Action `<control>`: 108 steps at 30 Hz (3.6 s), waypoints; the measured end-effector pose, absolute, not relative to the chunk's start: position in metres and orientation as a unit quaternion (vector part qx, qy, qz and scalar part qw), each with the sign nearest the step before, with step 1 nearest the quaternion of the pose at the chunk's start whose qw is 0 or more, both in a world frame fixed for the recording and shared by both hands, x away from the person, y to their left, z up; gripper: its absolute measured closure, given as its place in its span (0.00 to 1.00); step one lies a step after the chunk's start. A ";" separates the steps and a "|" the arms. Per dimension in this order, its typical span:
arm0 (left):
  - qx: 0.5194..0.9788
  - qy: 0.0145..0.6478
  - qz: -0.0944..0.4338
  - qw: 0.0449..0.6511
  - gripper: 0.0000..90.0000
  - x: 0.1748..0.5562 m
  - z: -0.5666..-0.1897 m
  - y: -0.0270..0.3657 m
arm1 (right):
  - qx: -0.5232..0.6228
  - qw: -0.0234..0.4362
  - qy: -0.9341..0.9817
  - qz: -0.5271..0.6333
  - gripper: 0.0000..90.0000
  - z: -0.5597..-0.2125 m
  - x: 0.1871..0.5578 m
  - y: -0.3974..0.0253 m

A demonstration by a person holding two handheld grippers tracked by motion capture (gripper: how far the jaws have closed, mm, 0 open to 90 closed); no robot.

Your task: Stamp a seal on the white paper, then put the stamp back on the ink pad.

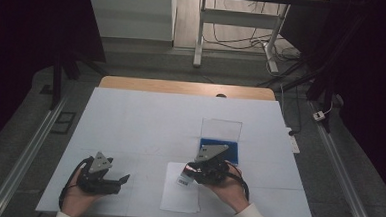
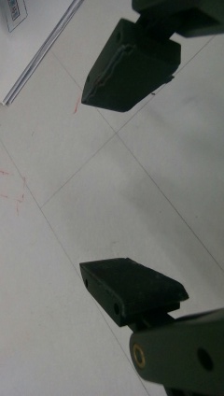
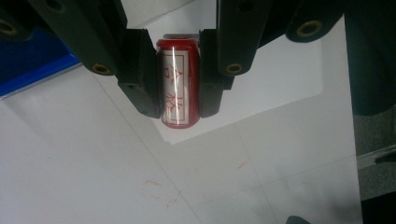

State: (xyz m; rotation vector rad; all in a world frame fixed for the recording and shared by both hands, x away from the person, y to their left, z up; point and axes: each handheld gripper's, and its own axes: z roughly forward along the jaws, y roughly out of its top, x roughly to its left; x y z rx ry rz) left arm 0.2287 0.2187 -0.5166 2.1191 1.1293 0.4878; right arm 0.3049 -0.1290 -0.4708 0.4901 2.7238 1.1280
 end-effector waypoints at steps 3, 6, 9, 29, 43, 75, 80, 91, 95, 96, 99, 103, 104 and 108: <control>0.814 0.433 0.187 0.339 0.20 0.229 -0.517 0.218 | 0.167 0.080 0.906 0.380 0.77 -0.467 0.305 -0.132; 0.814 0.433 0.187 0.339 0.20 0.229 -0.517 0.218 | 0.168 0.086 0.904 0.383 0.77 -0.464 0.307 -0.136; 0.814 0.433 0.187 0.338 0.20 0.229 -0.517 0.218 | 0.173 0.090 0.900 0.389 0.77 -0.460 0.308 -0.141; 0.814 0.434 0.185 0.338 0.20 0.228 -0.520 0.217 | 0.210 0.138 0.881 0.400 0.77 -0.440 0.325 -0.174; 0.814 0.430 0.189 0.342 0.20 0.225 -0.518 0.215 | 0.240 0.165 0.876 0.385 0.77 -0.440 0.342 -0.189; 0.812 0.434 0.189 0.340 0.20 0.225 -0.519 0.219 | 0.285 0.174 0.890 0.312 0.77 -0.470 0.381 -0.194; 0.810 0.438 0.189 0.342 0.20 0.225 -0.519 0.220 | 0.287 0.169 0.890 0.312 0.77 -0.475 0.382 -0.193; 0.809 0.437 0.190 0.343 0.20 0.225 -0.518 0.221 | 0.297 0.188 0.862 0.364 0.39 -0.466 0.372 -0.202; 0.809 0.437 0.190 0.345 0.20 0.224 -0.517 0.221 | 0.303 0.188 0.846 0.396 0.38 -0.461 0.363 -0.217; 0.809 0.437 0.190 0.345 0.20 0.224 -0.517 0.220 | 0.302 0.189 0.846 0.398 0.38 -0.461 0.361 -0.220; 0.809 0.436 0.189 0.345 0.20 0.224 -0.517 0.220 | 0.299 0.189 0.842 0.407 0.38 -0.464 0.355 -0.228; 0.808 0.437 0.188 0.349 0.20 0.224 -0.516 0.220 | 0.300 0.197 0.837 0.413 0.38 -0.468 0.344 -0.237; 0.807 0.437 0.188 0.349 0.20 0.224 -0.516 0.220 | 0.299 0.200 0.837 0.412 0.38 -0.469 0.340 -0.239; 0.805 0.438 0.185 0.354 0.20 0.222 -0.515 0.221 | 0.294 0.208 0.836 0.414 0.38 -0.474 0.327 -0.250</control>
